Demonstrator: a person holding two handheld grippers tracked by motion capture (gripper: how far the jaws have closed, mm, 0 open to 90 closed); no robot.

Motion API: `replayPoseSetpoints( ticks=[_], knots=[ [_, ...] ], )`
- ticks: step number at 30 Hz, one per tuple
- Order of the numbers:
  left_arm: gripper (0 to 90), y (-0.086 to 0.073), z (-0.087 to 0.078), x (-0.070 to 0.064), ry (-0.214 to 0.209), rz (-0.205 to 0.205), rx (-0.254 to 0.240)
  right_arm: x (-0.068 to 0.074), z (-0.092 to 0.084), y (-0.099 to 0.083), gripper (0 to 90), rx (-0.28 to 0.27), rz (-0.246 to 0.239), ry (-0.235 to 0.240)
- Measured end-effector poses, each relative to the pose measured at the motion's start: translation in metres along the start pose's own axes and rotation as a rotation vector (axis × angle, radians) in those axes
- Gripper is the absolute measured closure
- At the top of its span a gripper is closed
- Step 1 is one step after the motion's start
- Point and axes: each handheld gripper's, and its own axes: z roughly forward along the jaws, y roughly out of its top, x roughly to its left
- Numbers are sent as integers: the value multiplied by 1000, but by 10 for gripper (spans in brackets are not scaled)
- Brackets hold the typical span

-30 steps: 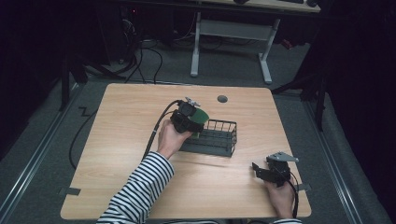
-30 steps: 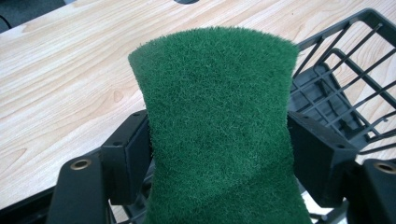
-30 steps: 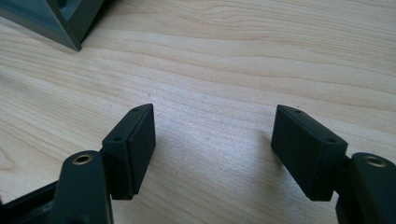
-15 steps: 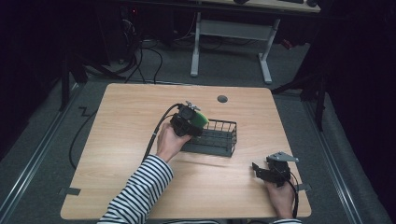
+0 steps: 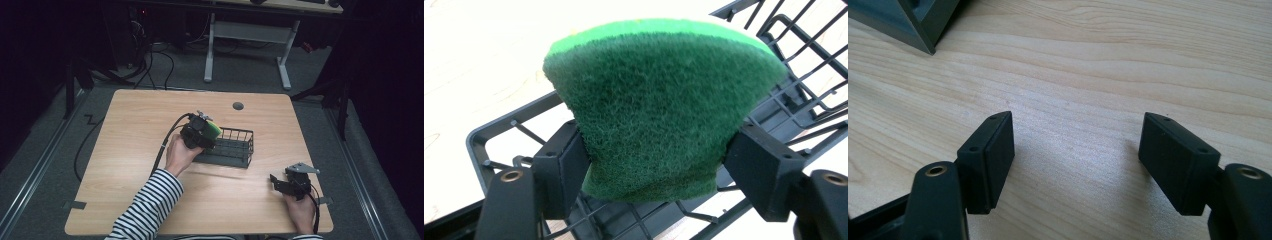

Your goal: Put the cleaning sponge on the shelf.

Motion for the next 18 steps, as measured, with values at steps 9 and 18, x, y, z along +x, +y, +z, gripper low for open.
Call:
replayPoseSetpoints(
  ticks=[9,18],
  knots=[
    [238,-4,1,0,-10,-5,-5,0,0,0,304,0,0,0],
    [220,-9,-10,6,-27,-33,-38,0,0,0,304,0,1,0]
  ],
)
